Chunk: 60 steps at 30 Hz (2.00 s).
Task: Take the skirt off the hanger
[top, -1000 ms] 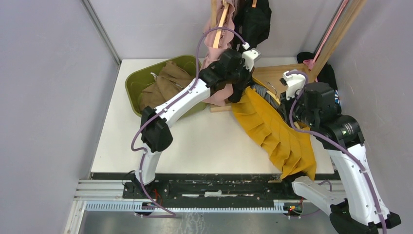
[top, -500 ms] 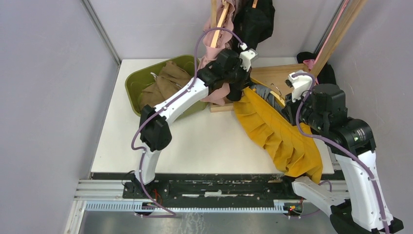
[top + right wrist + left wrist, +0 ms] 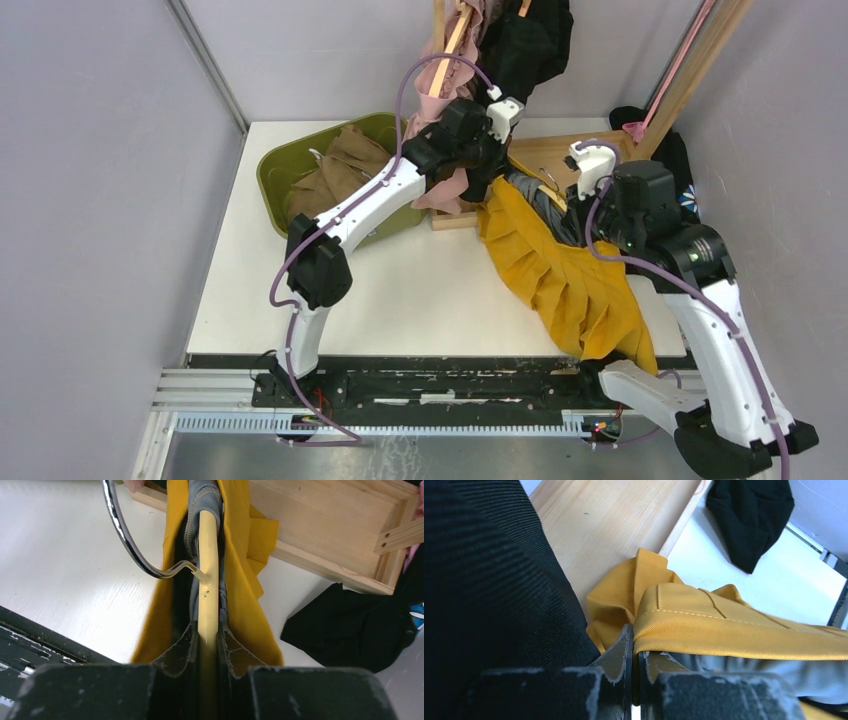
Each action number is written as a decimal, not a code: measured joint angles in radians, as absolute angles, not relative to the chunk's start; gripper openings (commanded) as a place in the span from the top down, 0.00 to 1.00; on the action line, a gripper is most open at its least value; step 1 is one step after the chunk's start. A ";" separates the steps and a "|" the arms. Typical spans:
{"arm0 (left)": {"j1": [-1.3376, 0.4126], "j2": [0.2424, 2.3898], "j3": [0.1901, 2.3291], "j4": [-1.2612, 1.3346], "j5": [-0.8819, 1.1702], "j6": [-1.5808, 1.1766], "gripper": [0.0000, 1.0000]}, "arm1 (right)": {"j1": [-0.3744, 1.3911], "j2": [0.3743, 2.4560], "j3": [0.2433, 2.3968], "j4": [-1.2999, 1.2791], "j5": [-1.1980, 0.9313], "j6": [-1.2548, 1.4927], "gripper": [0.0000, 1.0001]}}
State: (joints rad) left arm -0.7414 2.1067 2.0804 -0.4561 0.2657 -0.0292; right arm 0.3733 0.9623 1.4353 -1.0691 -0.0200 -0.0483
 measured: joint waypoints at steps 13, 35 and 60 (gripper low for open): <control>-0.748 2.078 2.100 -0.517 0.178 -0.026 0.46 | 0.374 1.091 1.383 -0.955 -0.052 -0.014 0.99; -0.877 1.835 1.856 -0.459 0.194 0.009 0.34 | 0.384 1.102 1.384 -0.958 -0.049 -0.024 0.99; -0.872 1.929 1.831 -0.415 0.094 0.012 0.97 | 0.384 1.102 1.406 -0.966 -0.044 -0.024 0.99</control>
State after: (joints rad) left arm -0.8719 1.9285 1.8305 -0.4152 0.0944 0.0116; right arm 0.3843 1.1015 1.4063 -0.9661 -0.0441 -0.0238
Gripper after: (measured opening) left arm 0.062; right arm 0.164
